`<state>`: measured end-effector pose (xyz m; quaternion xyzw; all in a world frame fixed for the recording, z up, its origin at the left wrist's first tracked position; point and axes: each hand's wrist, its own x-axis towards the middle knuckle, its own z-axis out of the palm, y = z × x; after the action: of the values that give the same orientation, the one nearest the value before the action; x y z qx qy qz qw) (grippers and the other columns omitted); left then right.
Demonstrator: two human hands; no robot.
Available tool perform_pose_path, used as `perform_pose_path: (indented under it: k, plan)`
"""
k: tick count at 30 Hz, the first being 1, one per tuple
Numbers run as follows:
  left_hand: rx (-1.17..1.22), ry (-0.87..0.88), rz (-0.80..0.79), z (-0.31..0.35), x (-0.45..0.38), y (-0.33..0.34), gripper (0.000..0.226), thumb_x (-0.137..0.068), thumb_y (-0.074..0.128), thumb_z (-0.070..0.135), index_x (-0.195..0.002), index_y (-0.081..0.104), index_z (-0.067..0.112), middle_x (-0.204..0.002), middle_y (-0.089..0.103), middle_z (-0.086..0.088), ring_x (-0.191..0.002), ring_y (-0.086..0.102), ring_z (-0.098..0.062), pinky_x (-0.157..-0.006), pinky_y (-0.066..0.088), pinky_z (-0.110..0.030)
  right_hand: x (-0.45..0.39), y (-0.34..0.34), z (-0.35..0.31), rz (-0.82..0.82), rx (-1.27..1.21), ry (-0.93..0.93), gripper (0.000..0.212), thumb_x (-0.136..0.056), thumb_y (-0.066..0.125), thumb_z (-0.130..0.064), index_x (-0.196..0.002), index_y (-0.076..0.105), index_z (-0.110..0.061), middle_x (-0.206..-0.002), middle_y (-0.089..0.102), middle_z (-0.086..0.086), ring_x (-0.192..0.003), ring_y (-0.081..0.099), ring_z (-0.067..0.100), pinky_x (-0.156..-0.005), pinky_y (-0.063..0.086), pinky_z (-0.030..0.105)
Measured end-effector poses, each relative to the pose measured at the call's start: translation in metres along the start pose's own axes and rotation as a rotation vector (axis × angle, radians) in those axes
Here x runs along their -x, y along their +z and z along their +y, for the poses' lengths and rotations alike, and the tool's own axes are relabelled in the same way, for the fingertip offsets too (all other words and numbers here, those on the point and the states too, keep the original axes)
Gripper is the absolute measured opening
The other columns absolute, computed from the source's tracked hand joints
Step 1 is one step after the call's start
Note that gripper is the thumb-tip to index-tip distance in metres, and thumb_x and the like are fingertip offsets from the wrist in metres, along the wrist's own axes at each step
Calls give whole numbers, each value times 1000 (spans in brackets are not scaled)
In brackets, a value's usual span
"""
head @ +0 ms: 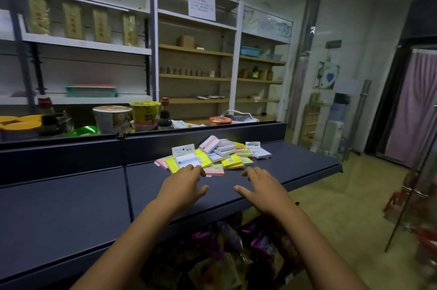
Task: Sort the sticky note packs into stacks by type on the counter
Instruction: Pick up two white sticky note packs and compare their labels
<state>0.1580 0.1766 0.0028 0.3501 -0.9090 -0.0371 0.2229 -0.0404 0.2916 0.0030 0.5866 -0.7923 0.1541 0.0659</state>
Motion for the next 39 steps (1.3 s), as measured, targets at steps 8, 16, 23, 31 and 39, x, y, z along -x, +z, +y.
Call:
perform_pose_path:
  k: [8, 16, 23, 31, 39]
  plan:
    - [52, -26, 38, -17, -66, 36, 35, -93, 56, 43, -124, 52, 29, -120, 57, 7, -111, 55, -13, -82, 52, -33, -55, 19, 31, 1, 16, 36, 53, -94, 49, -59, -133, 46, -23, -132, 52, 0, -123, 48, 20, -99, 45, 37]
    - [87, -138, 57, -67, -108, 50, 36, -91, 57, 47, -122, 52, 29, -118, 57, 10, -111, 55, -14, -81, 48, -32, -134, 37, 27, 21, -26, -43, 49, -93, 53, -58, -128, 49, -23, -132, 52, -2, -122, 48, 19, -99, 45, 41]
    - [42, -255, 83, -95, -132, 61, 32, -92, 58, 39, -122, 52, 30, -120, 56, 11, -110, 53, -11, -74, 44, -29, -194, 63, 32, -22, -51, -130, 45, -94, 52, -53, -127, 48, -22, -131, 52, 0, -124, 46, 20, -92, 43, 35]
    - [11, -450, 4, -108, -151, 91, 70, -73, 70, 65, -130, 48, 30, -132, 39, 2, -122, 40, -19, -92, 47, -36, -265, 88, 50, 35, -107, -331, 45, -94, 53, -51, -128, 49, -23, -123, 51, 0, -118, 47, 20, -93, 44, 37]
    - [25, -513, -20, -114, -154, 96, 93, -58, 79, 67, -137, 46, 30, -132, 35, 4, -123, 37, -16, -105, 41, -36, -307, 97, 58, 168, -257, -444, 33, -95, 54, -47, -120, 51, -26, -115, 51, -4, -108, 49, 17, -90, 45, 36]
